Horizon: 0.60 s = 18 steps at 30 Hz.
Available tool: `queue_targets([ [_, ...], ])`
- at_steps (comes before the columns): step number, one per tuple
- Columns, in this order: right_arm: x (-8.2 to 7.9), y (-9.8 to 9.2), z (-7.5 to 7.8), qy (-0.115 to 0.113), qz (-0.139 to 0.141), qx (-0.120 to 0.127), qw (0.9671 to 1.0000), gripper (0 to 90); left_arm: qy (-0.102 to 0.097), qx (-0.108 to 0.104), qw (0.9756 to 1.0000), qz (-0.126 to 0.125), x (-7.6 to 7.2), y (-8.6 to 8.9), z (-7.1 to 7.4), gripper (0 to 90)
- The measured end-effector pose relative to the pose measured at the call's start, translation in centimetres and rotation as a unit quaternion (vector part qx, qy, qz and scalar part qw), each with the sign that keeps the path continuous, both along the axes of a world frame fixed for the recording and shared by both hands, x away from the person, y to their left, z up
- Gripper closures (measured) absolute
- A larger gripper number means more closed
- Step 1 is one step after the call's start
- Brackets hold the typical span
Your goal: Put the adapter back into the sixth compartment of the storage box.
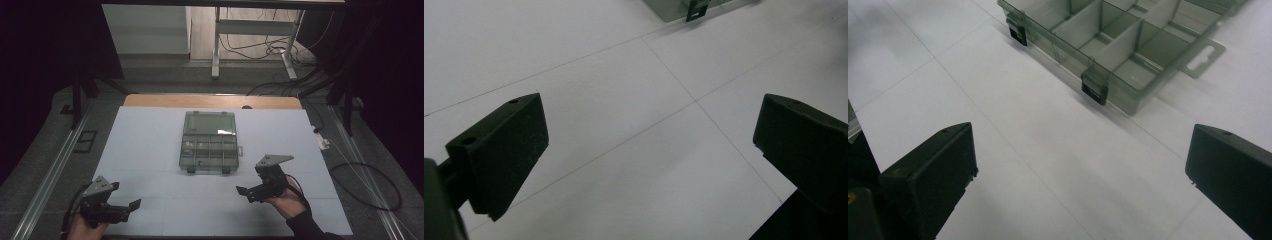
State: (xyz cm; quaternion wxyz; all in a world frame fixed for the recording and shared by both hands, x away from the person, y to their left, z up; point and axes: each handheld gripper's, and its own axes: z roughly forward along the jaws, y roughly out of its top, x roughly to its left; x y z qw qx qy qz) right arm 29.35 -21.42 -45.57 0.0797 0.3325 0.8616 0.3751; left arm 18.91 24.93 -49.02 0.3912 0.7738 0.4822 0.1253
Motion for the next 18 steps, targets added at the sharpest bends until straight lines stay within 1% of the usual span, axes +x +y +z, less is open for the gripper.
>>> queue_targets([
  [2,-0.4,-0.7,0.1,-0.002,-0.005,-0.001,1.0000,0.1,0.000,0.000,1.0000,0.000,0.0,0.0,0.0,1.8],
  [3,-0.4,-0.7,0.1,-0.002,-0.005,-0.001,1.0000,0.1,-0.001,0.000,1.0000,0.000,0.0,0.0,0.0,1.8],
  [8,-1.2,-2.3,0.1,-0.005,-0.018,0.006,0.9998,0.1,0.000,-0.003,1.0000,0.000,0.0,0.0,0.0,1.9],
  [9,-1.2,-2.3,0.1,-0.005,-0.018,0.006,0.9998,0.1,0.000,-0.003,1.0000,0.000,0.0,0.0,0.0,1.9],
  [10,-1.4,-2.9,0.1,-0.005,-0.023,0.006,0.9997,0.1,0.000,-0.004,1.0000,0.000,0.0,0.0,0.0,2.0],
  [13,-1.8,-3.7,0.0,-0.008,-0.032,0.011,0.9994,0.0,0.000,-0.004,1.0000,0.000,0.0,0.0,0.0,2.0],
  [17,-2.4,-4.7,-0.1,-0.010,-0.047,0.014,0.9988,0.0,-0.001,-0.006,1.0000,0.000,0.0,0.1,0.0,2.1],
  [18,-2.4,-4.7,-0.1,-0.010,-0.047,0.014,0.9988,0.0,-0.001,-0.006,1.0000,0.000,0.0,0.1,0.0,2.1],
])
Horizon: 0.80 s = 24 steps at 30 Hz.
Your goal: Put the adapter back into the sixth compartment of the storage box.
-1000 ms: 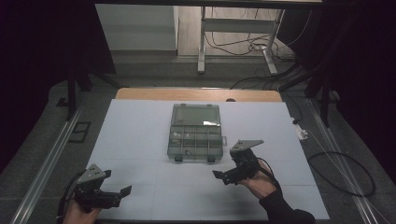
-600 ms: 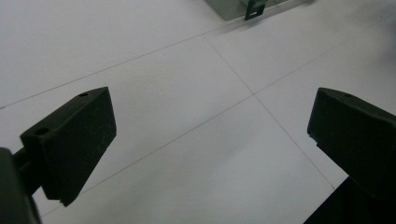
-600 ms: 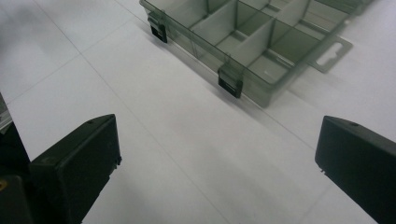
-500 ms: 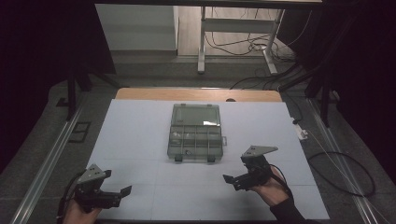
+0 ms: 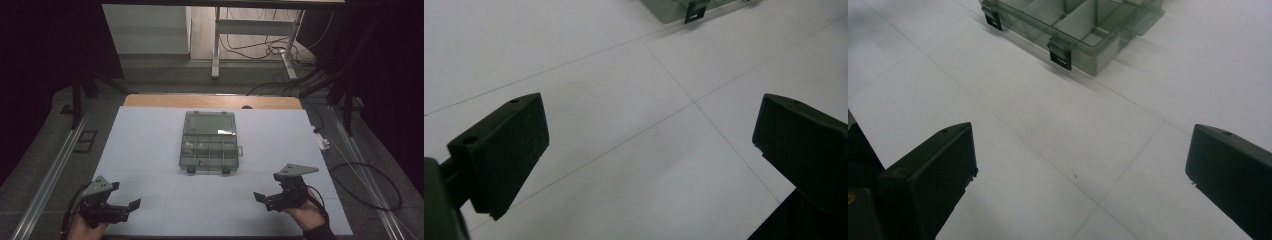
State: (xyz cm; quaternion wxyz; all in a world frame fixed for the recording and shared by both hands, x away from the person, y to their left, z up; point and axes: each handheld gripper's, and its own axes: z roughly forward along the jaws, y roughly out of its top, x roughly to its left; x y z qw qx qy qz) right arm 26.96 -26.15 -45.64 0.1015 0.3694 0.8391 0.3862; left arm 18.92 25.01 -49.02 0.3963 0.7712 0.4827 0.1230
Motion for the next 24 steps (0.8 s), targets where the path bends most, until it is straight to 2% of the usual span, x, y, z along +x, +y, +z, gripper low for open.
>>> queue_targets([
  [13,-2.0,-3.5,-0.1,-0.009,-0.053,0.009,0.9985,0.0,-0.002,-0.004,1.0000,0.002,-0.1,0.1,0.0,2.0],
  [24,-3.4,-4.8,-0.5,-0.010,-0.080,0.002,0.9967,0.0,-0.005,-0.005,1.0000,0.005,-0.1,0.1,0.0,2.0],
])
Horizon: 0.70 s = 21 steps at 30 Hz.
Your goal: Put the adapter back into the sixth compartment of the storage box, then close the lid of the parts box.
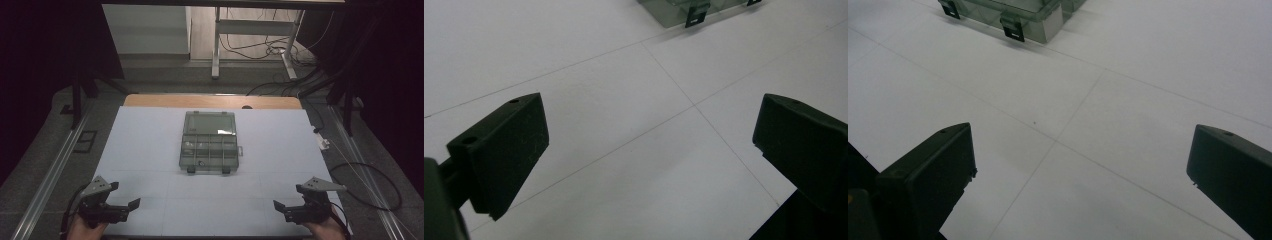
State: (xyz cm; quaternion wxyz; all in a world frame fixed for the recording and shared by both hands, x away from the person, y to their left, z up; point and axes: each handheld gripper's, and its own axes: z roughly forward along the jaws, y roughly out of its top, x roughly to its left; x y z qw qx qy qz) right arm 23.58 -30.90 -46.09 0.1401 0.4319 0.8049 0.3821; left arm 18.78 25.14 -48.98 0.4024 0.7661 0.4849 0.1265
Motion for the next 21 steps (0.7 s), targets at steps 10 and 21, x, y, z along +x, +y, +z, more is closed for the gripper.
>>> queue_targets([
  [10,-0.51,-0.41,-0.52,0.004,-0.009,-0.001,1.0000,0.0,0.000,0.003,1.0000,-0.002,0.02,-0.09,0.03,2.0],
  [21,-0.43,-0.42,-0.50,0.006,-0.012,0.001,0.9999,0.0,0.005,-0.005,1.0000,-0.005,0.25,0.04,0.04,0.7],
])
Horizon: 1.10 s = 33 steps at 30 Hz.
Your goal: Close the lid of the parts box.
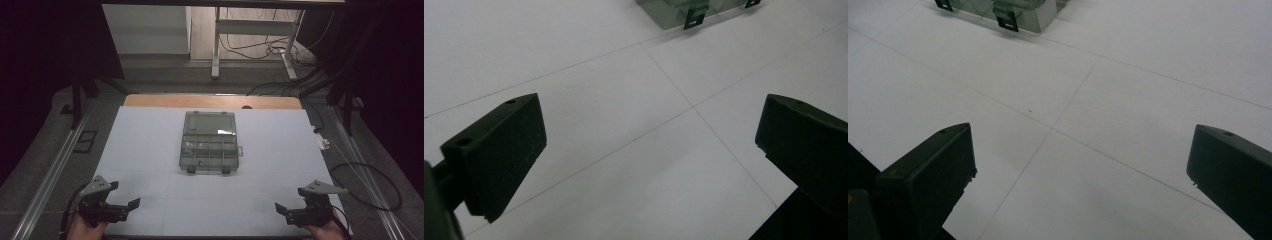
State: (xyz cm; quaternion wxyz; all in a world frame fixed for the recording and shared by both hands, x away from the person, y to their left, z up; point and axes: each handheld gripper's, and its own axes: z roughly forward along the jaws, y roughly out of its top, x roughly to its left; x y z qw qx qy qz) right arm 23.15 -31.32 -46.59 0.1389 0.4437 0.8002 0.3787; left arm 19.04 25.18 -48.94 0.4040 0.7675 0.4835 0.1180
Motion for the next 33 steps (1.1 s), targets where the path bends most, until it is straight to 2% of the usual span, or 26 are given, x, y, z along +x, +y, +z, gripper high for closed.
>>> queue_targets([
  [2,0.0,-0.1,0.1,0.001,-0.002,0.011,0.9999,0.0,0.002,-0.003,1.0000,-0.006,0.1,0.0,0.0,0.7],
  [5,0.0,-0.1,0.2,-0.002,-0.001,0.011,0.9999,0.0,-0.003,-0.005,0.9999,-0.010,0.2,-0.1,0.1,0.7],
  [12,0.4,0.2,0.6,-0.015,0.004,0.014,0.9998,0.0,-0.021,0.020,0.9995,-0.010,0.8,-0.7,0.2,0.0],
  [16,0.7,0.4,0.6,-0.015,0.012,0.015,0.9997,0.0,-0.030,0.026,0.9991,-0.015,1.2,-1.1,0.3,0.0],
  [20,1.1,0.7,0.7,-0.014,0.016,0.015,0.9997,0.0,-0.026,0.030,0.9990,-0.021,1.6,-1.3,0.2,0.0],
  [24,1.7,1.1,1.0,-0.017,0.020,0.010,0.9996,0.0,-0.019,0.023,0.9993,-0.022,2.1,-1.6,0.2,0.0],
  [33,2.8,1.9,1.2,-0.015,0.029,0.009,0.9994,0.0,-0.021,0.028,0.9989,-0.030,3.5,-2.5,0.4,0.0],
])
